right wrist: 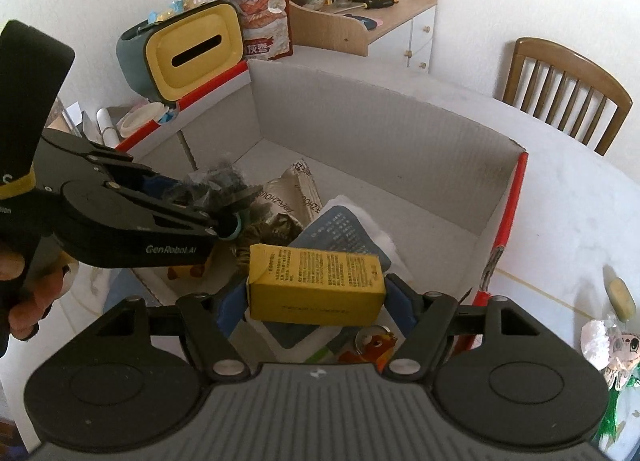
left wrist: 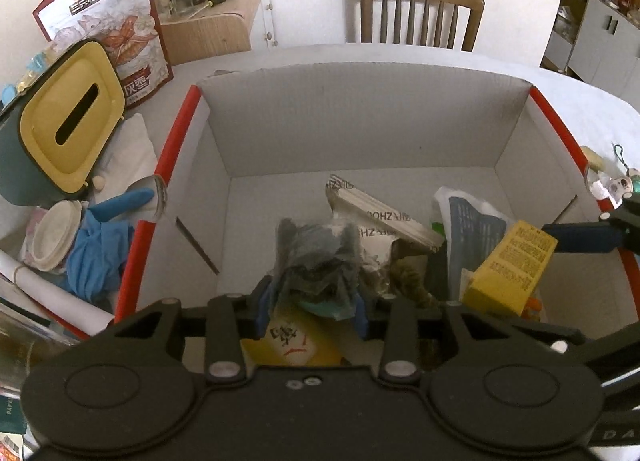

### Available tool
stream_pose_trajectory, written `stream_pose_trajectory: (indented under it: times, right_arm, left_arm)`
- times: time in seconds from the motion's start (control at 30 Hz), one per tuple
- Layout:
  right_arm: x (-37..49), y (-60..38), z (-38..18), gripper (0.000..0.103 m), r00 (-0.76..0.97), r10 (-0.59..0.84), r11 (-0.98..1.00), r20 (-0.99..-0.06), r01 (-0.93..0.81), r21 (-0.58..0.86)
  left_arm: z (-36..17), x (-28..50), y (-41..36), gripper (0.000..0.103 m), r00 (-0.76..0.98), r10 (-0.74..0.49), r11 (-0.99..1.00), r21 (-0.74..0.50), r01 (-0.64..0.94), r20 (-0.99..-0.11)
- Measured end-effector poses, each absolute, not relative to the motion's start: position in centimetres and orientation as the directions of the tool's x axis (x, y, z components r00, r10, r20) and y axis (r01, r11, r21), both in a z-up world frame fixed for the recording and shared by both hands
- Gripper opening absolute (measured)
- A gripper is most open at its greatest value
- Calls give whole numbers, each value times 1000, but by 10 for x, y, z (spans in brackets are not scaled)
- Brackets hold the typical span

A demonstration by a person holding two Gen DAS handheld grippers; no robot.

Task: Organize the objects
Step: 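Open both tools to drop the dark bag and yellow box into the box, then move both tools back toward the remaining items on the table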

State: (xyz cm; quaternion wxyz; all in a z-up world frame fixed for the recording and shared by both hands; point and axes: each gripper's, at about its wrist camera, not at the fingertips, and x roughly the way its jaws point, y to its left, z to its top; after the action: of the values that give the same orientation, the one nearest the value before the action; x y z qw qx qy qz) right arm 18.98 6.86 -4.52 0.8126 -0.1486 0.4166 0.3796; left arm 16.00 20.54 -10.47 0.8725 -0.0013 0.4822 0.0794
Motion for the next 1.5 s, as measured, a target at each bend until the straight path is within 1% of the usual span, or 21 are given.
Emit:
stream_pose_trajectory:
  times: [0.1, 0.13, 0.17, 0.23, 0.63, 0.7, 0.77, 0.8, 0.83, 1.03, 1.1, 1.17, 1.37, 1.47, 1.5]
  right_arm:
    - [189, 66, -44, 73, 366, 497, 671, -787, -737, 81]
    - [188, 65, -43, 74, 367, 497, 671, -786, -738, 80]
    - [188, 64, -43, 74, 367, 500, 668, -784, -740, 80]
    - [186, 61, -40, 74, 369, 508, 666, -778, -742, 83]
    - [171, 31, -13, 76, 386, 563, 662, -730, -740, 120]
    - [167, 25, -6, 76, 391, 576, 662, -718, -739, 129]
    - [163, 16, 2, 77, 399, 588, 663, -703, -736, 136]
    - [161, 12, 5, 78, 403, 595, 663, -696, -735, 141]
    - [159, 8, 9, 80, 406, 602, 662, -688, -735, 145]
    - [143, -19, 28, 80, 424, 638, 654, -643, -739, 162]
    - [138, -30, 34, 81, 430, 647, 652, -629, -740, 165]
    - [133, -41, 38, 84, 435, 654, 651, -619, -740, 168]
    - [121, -78, 45, 84, 456, 662, 661, -595, -729, 176]
    - [118, -96, 45, 84, 467, 659, 672, -590, -718, 181]
    - [118, -103, 45, 84, 471, 656, 677, -590, -713, 183]
  left_arm:
    - [-103, 159, 205, 43, 524, 134, 988, 70, -141, -841]
    - [-103, 158, 205, 47, 525, 134, 988, 69, -141, -840]
    - [-102, 156, 205, 55, 528, 134, 987, 68, -143, -838]
    - [-100, 154, 205, 63, 540, 136, 987, 66, -146, -831]
    - [-78, 139, 191, 64, 589, 120, 990, 51, -132, -799]
    - [-72, 134, 186, 65, 600, 113, 991, 47, -125, -792]
    - [-66, 130, 182, 70, 613, 105, 992, 42, -117, -783]
    - [-63, 127, 178, 71, 622, 103, 993, 42, -111, -776]
    - [-60, 125, 175, 72, 629, 101, 993, 44, -106, -771]
    - [-41, 109, 154, 74, 663, 83, 996, 39, -81, -744]
    - [-34, 104, 148, 77, 676, 76, 997, 34, -75, -733]
    - [-29, 99, 140, 82, 689, 73, 997, 32, -72, -721]
    - [-17, 88, 114, 88, 712, 55, 998, 35, -42, -700]
    - [-14, 84, 98, 95, 723, 50, 999, 42, -29, -689]
    - [-14, 83, 92, 96, 728, 47, 999, 44, -23, -684]
